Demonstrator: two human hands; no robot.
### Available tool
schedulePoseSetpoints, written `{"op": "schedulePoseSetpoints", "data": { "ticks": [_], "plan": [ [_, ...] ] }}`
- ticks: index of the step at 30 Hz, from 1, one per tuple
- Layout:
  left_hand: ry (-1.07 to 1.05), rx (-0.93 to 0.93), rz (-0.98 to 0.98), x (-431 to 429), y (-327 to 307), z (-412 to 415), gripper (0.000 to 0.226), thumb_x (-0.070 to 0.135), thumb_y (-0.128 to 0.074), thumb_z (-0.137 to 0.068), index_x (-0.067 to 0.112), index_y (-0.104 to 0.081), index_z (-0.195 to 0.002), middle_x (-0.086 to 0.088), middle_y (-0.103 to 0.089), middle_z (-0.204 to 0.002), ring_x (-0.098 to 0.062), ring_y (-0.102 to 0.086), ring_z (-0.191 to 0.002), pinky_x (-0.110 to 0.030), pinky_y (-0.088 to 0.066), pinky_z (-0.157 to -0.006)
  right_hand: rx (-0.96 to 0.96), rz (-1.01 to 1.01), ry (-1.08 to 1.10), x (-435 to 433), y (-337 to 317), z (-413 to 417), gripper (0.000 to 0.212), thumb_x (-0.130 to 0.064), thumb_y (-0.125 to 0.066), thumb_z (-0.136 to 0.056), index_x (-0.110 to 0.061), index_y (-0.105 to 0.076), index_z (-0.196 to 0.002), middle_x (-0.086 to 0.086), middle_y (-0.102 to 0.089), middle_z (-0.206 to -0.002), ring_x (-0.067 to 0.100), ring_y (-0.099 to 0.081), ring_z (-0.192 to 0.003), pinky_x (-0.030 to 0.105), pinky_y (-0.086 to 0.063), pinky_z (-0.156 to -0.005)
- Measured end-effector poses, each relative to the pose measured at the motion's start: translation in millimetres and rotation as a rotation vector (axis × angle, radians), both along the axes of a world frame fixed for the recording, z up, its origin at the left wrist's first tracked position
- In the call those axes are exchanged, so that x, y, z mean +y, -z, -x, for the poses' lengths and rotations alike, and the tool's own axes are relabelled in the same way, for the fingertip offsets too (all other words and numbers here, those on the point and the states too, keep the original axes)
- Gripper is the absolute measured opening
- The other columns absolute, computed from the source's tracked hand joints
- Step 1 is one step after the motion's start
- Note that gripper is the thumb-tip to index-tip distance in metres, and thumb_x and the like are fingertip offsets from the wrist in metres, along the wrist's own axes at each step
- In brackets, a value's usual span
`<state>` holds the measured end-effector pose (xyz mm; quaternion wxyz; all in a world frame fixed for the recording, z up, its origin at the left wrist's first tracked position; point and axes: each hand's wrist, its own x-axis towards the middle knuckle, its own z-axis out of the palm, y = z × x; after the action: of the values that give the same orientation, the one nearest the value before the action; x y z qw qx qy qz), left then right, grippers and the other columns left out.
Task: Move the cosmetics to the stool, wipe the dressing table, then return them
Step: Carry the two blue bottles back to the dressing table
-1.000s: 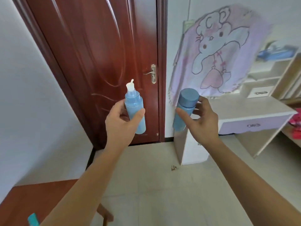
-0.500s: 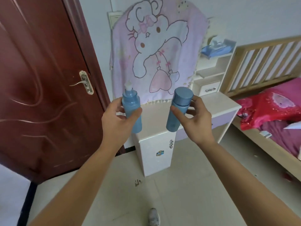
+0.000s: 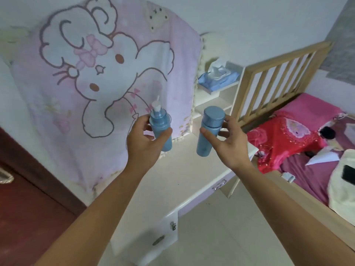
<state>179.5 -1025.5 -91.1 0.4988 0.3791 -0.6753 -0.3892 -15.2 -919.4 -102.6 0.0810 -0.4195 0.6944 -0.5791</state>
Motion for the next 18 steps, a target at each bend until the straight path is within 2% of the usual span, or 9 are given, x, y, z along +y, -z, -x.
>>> {"op": "schedulePoseSetpoints", "data": {
  "ticks": [2, 4, 6, 9, 11, 13, 15, 18],
  "plan": [
    [0.022, -0.017, -0.008, -25.8, 6.2, 32.5, 0.044, 0.026, -0.082, -0.075, 0.023, -0.06, -0.113, 0.018, -0.062, -0.099, -0.003, -0.058, -0.089, -0.022, -0.051, -0.073, -0.016, -0.015, 0.021, -22.1, 6.6, 33.7, 0.062, -0.075, -0.069, -0.067, -0.055, -0.042, -0.119, -0.05, -0.053, -0.102, -0.016, -0.06, -0.093, 0.024, -0.053, -0.079],
    [0.028, -0.038, -0.019, -49.8, 14.9, 61.3, 0.043, 0.027, -0.083, -0.075, 0.025, -0.06, -0.112, 0.02, -0.063, -0.098, 0.001, -0.059, -0.089, -0.013, -0.049, -0.07, -0.02, -0.027, 0.028, -45.4, 18.7, 64.9, 0.063, -0.074, -0.069, -0.067, -0.053, -0.044, -0.121, -0.05, -0.054, -0.101, -0.015, -0.06, -0.093, 0.024, -0.053, -0.079],
    [0.019, -0.069, -0.034, -77.1, 31.1, 92.9, 0.043, 0.027, -0.083, -0.075, 0.026, -0.06, -0.11, 0.018, -0.064, -0.099, 0.002, -0.059, -0.088, -0.007, -0.046, -0.067, -0.025, -0.037, 0.015, -75.0, 38.0, 98.8, 0.064, -0.073, -0.069, -0.068, -0.051, -0.046, -0.124, -0.049, -0.054, -0.103, -0.016, -0.059, -0.094, 0.02, -0.051, -0.077],
    [-0.018, -0.106, -0.096, -113.0, 64.9, 136.0, 0.042, 0.025, -0.082, -0.075, 0.027, -0.058, -0.11, 0.016, -0.064, -0.101, 0.003, -0.06, -0.087, -0.007, -0.047, -0.066, -0.044, -0.078, -0.05, -122.8, 73.0, 141.9, 0.06, -0.069, -0.071, -0.07, -0.051, -0.046, -0.122, -0.045, -0.054, -0.107, -0.02, -0.057, -0.094, 0.01, -0.045, -0.073],
    [-0.061, -0.141, -0.15, -137.0, 89.0, 167.8, 0.042, 0.026, -0.082, -0.076, 0.027, -0.057, -0.109, 0.017, -0.063, -0.102, 0.002, -0.061, -0.088, -0.009, -0.049, -0.066, -0.073, -0.127, -0.106, -158.2, 97.1, 171.4, 0.058, -0.061, -0.075, -0.071, -0.05, -0.045, -0.12, -0.035, -0.056, -0.112, -0.017, -0.059, -0.094, 0.009, -0.045, -0.073],
    [-0.116, -0.171, -0.214, -159.0, 110.3, 198.5, 0.044, 0.025, -0.083, -0.076, 0.026, -0.056, -0.111, 0.016, -0.063, -0.103, -0.002, -0.063, -0.09, -0.014, -0.052, -0.069, -0.079, -0.172, -0.165, -192.7, 118.5, 198.6, 0.058, -0.052, -0.08, -0.072, -0.046, -0.046, -0.119, -0.023, -0.055, -0.116, -0.005, -0.063, -0.095, 0.011, -0.049, -0.076],
    [-0.169, -0.201, -0.263, -177.4, 129.3, 221.0, 0.045, 0.022, -0.084, -0.075, 0.023, -0.057, -0.111, 0.013, -0.064, -0.103, -0.003, -0.063, -0.09, -0.018, -0.054, -0.073, -0.081, -0.219, -0.236, -221.6, 139.2, 216.9, 0.058, -0.048, -0.082, -0.073, -0.041, -0.047, -0.12, -0.014, -0.054, -0.118, 0.004, -0.063, -0.097, 0.019, -0.053, -0.081],
    [-0.251, -0.242, -0.311, -202.8, 156.9, 246.3, 0.044, 0.02, -0.085, -0.072, 0.021, -0.058, -0.108, 0.014, -0.065, -0.098, 0.006, -0.062, -0.087, -0.014, -0.052, -0.071, -0.071, -0.329, -0.321, -261.4, 167.9, 238.2, 0.057, -0.05, -0.08, -0.074, -0.039, -0.047, -0.12, -0.016, -0.055, -0.118, 0.005, -0.062, -0.103, 0.033, -0.055, -0.086]
  ]
}}
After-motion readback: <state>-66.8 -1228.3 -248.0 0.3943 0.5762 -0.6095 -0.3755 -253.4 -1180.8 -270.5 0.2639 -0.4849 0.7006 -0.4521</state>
